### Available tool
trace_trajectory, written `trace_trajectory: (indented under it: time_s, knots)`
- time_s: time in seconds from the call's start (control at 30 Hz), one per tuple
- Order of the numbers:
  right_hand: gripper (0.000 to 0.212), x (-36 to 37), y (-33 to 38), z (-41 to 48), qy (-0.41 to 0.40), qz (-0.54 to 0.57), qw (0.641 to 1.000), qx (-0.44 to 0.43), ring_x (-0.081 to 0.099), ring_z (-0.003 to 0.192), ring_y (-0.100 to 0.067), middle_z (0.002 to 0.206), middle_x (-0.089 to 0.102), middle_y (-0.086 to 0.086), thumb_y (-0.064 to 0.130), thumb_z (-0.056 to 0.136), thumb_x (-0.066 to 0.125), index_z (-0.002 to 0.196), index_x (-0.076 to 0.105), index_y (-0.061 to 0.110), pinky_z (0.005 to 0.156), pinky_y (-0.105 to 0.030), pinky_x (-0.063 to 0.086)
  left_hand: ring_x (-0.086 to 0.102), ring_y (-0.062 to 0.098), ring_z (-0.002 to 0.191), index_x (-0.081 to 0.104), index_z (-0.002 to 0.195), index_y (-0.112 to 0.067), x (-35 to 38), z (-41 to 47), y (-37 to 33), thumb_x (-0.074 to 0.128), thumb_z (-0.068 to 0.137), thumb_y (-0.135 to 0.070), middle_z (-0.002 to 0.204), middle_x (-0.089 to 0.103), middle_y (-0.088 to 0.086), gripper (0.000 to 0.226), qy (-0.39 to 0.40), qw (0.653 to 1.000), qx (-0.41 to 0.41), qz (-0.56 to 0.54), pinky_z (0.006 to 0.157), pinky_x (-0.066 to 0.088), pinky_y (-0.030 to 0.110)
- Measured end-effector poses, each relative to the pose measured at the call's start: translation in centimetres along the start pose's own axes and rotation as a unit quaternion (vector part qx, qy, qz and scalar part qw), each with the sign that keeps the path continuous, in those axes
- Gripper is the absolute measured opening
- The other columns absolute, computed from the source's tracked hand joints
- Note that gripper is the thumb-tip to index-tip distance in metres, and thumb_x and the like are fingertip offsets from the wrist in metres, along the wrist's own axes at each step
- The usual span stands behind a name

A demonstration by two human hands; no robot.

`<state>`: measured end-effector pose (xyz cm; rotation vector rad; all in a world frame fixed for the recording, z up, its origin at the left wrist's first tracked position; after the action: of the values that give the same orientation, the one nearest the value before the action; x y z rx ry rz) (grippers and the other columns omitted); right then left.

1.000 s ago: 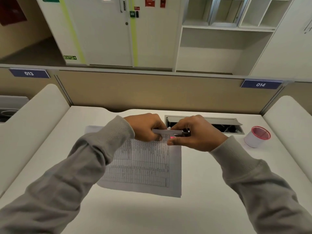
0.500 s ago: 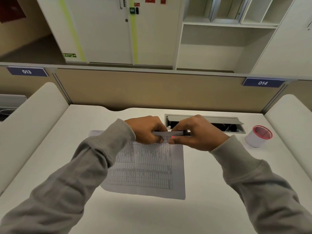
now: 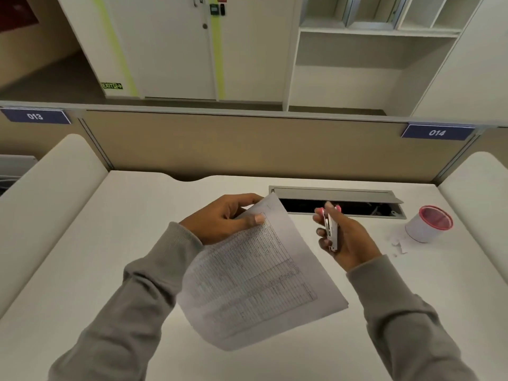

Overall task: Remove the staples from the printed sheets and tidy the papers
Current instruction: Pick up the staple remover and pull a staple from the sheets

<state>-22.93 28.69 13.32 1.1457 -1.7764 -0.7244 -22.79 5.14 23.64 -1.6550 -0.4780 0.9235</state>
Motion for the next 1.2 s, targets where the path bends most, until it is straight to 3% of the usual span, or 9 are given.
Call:
trace_trajectory:
  time_s: [0.17, 0.23, 0.4, 0.47, 0.57, 0.67, 0.77, 0.97, 1.2]
  knots:
    - [0.023, -1.6, -2.0, 1.4, -0.061, -0.094, 0.994, 0.010, 0.054, 0.078, -0.022, 0.105, 0.062, -0.013, 0.016, 0.096, 0.060, 0.112, 0.064, 0.000, 0.062, -0.029, 0.049, 0.070, 0.025, 0.102, 0.058, 0.130, -0.022, -0.8, -0.5, 1.8, 0.059, 0.096, -0.029, 0.113, 0.072, 0.001, 0.034, -0.082, 0.995, -0.001, -0.063, 0.090, 0.058, 0.039]
    - [0.022, -2.3, -2.6, 2.2, -0.078, -0.124, 0.989, 0.020, 0.057, 0.082, -0.023, 0.101, 0.065, -0.008, 0.019, 0.100, 0.052, 0.110, 0.064, 0.003, 0.053, -0.022, 0.053, 0.071, 0.023, 0.100, 0.059, 0.125, -0.024, -1.3, -0.7, 2.4, 0.058, 0.094, -0.031, 0.110, 0.072, -0.002, 0.033, -0.136, 0.987, 0.004, -0.087, 0.086, 0.059, 0.035]
    - [0.013, -4.8, -5.1, 5.6, -0.125, -0.053, 0.989, 0.059, 0.065, 0.060, -0.010, 0.078, 0.065, -0.002, 0.014, 0.099, 0.053, 0.087, 0.058, 0.012, 0.057, -0.024, 0.049, 0.072, 0.024, 0.093, 0.066, 0.109, -0.030, -2.1, -1.3, 4.6, 0.062, 0.085, -0.052, 0.101, 0.074, 0.001, 0.033, -0.249, 0.955, 0.021, -0.158, 0.078, 0.060, 0.032]
    - [0.021, -5.1, -6.0, 7.1, -0.130, -0.011, 0.990, 0.053, 0.060, 0.052, -0.017, 0.070, 0.057, -0.006, 0.013, 0.097, 0.051, 0.077, 0.056, 0.011, 0.062, -0.026, 0.046, 0.072, 0.017, 0.087, 0.068, 0.102, -0.029, -2.3, -1.4, 5.1, 0.061, 0.087, -0.047, 0.094, 0.074, -0.004, 0.024, -0.288, 0.940, 0.029, -0.178, 0.072, 0.059, 0.026]
    - [0.009, -5.9, -6.1, 8.8, -0.172, -0.107, 0.979, 0.023, 0.051, 0.061, -0.026, 0.066, 0.057, -0.011, 0.004, 0.088, 0.056, 0.084, 0.064, 0.006, 0.064, -0.035, 0.044, 0.067, 0.011, 0.079, 0.067, 0.098, -0.028, -2.5, -1.4, 5.5, 0.054, 0.091, -0.032, 0.085, 0.072, -0.007, 0.015, -0.330, 0.922, 0.039, -0.199, 0.069, 0.057, 0.023]
    - [0.018, -7.8, -6.7, 11.0, -0.239, -0.198, 0.950, 0.011, 0.065, 0.072, -0.032, 0.075, 0.068, -0.010, 0.017, 0.080, 0.074, 0.096, 0.073, 0.011, 0.075, -0.040, 0.056, 0.066, 0.012, 0.080, 0.070, 0.090, -0.037, -2.8, -1.4, 5.9, 0.054, 0.092, -0.031, 0.085, 0.071, -0.007, 0.017, -0.350, 0.910, 0.041, -0.216, 0.069, 0.056, 0.025]
    - [0.030, -8.4, -5.9, 11.8, -0.300, -0.309, 0.902, 0.011, 0.067, 0.097, -0.031, 0.098, 0.074, -0.005, 0.029, 0.077, 0.079, 0.104, 0.074, 0.016, 0.094, -0.036, 0.051, 0.067, 0.011, 0.079, 0.069, 0.089, -0.038, -2.9, -1.1, 6.4, 0.053, 0.092, -0.030, 0.084, 0.071, -0.008, 0.018, -0.360, 0.905, 0.036, -0.223, 0.069, 0.056, 0.025]
    - [0.032, -7.7, -5.0, 13.3, -0.318, -0.418, 0.851, 0.009, 0.066, 0.101, -0.031, 0.104, 0.074, -0.009, 0.029, 0.082, 0.074, 0.109, 0.072, 0.012, 0.085, -0.028, 0.047, 0.069, 0.013, 0.080, 0.067, 0.096, -0.029, -3.1, -0.5, 7.8, 0.053, 0.091, -0.033, 0.084, 0.072, -0.006, 0.015, -0.366, 0.906, 0.012, -0.212, 0.069, 0.059, 0.028]
    - [0.019, -8.0, -5.7, 14.7, -0.328, -0.427, 0.842, 0.045, 0.064, 0.099, -0.039, 0.104, 0.067, -0.017, 0.014, 0.094, 0.050, 0.094, 0.066, 0.004, 0.087, -0.039, 0.052, 0.068, 0.013, 0.075, 0.067, 0.096, -0.024, -2.9, 0.3, 9.1, 0.053, 0.091, -0.029, 0.081, 0.071, -0.004, 0.016, -0.353, 0.907, 0.003, -0.229, 0.064, 0.057, 0.025]
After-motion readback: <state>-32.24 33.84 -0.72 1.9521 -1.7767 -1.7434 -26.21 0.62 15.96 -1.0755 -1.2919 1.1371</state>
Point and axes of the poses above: each hand's wrist, its own z-axis towards the middle knuckle, its own x-axis out of the palm, y = z × x, the point moved 8 cm from there along z, towards the middle knuckle
